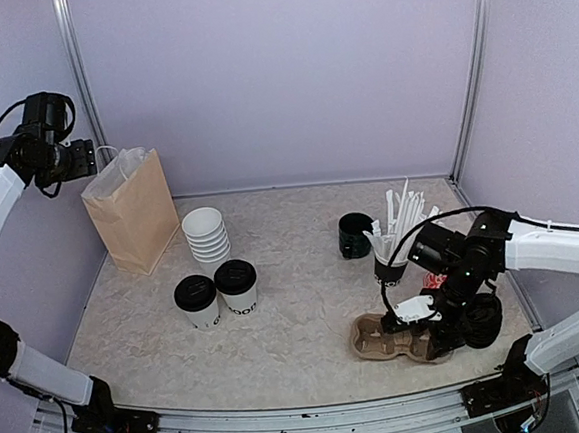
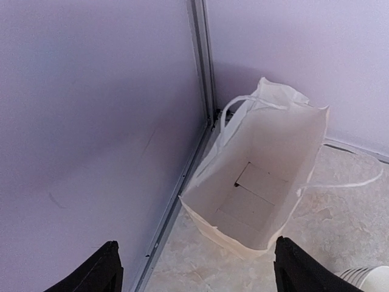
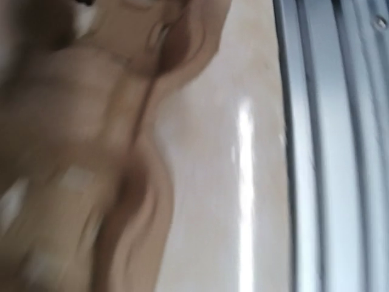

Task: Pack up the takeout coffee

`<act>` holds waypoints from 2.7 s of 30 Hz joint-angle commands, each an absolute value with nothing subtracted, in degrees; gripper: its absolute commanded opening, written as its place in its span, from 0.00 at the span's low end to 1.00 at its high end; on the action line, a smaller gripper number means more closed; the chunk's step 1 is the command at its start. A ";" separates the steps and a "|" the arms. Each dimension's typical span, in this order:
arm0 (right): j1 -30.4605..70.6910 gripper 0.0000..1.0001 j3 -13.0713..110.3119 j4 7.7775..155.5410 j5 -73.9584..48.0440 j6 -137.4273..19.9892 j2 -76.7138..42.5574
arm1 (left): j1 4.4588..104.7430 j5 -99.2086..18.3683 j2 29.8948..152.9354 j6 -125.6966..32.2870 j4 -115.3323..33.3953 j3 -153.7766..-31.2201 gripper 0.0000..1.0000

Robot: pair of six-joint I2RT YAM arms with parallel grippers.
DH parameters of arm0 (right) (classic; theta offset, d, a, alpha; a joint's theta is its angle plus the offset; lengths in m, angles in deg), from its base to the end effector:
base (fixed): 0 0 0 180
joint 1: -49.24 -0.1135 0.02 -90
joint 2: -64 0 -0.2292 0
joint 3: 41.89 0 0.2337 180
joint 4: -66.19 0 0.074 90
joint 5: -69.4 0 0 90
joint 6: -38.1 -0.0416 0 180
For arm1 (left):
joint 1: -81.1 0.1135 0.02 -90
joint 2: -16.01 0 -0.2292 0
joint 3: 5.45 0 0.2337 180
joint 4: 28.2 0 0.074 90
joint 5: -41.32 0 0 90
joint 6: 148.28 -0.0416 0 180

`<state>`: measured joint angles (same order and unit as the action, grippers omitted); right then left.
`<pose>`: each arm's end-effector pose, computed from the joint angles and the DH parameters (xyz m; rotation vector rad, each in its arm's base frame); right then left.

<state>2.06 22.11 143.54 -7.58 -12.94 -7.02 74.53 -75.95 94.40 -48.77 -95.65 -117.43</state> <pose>0.1213 0.1447 0.1877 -2.0881 2.2088 0.3567 0.2612 -0.0109 0.4055 -0.3239 2.0827 0.3462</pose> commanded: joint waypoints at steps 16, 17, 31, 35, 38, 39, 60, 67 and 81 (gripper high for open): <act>2.29 0.75 31.20 143.72 7.66 -10.22 -0.07 | 87.41 -57.70 117.23 -60.04 -82.83 -127.04 0.79; 2.31 0.75 31.02 143.66 7.62 -10.30 -0.15 | 87.36 -57.75 118.31 -60.35 -82.65 -128.32 0.77; 2.31 0.73 31.49 143.42 7.53 -9.98 -1.47 | 87.66 -55.56 127.55 -61.93 -85.40 -135.52 0.42; 2.30 0.72 31.45 143.04 7.26 -9.98 -1.65 | 88.10 -54.02 127.56 -61.60 -85.39 -135.32 0.17; 2.31 0.72 31.52 142.81 7.10 -10.06 -1.74 | 88.09 -53.38 126.62 -61.37 -85.39 -135.48 0.05; 2.31 0.72 31.57 142.77 6.97 -10.07 -1.74 | 88.17 -53.46 125.99 -61.25 -85.34 -135.54 0.04; 6.72 0.98 36.35 129.12 1.57 -13.73 -0.22 | 65.71 -42.22 87.17 -58.56 -82.67 -133.48 0.00; 10.18 0.87 37.70 133.71 5.50 -10.54 -1.47 | 54.45 -27.17 81.50 -56.18 -85.84 -126.35 0.00; 16.90 0.73 28.04 135.43 6.17 -7.84 -2.56 | 27.13 -31.10 87.21 -52.61 -104.08 -122.75 0.00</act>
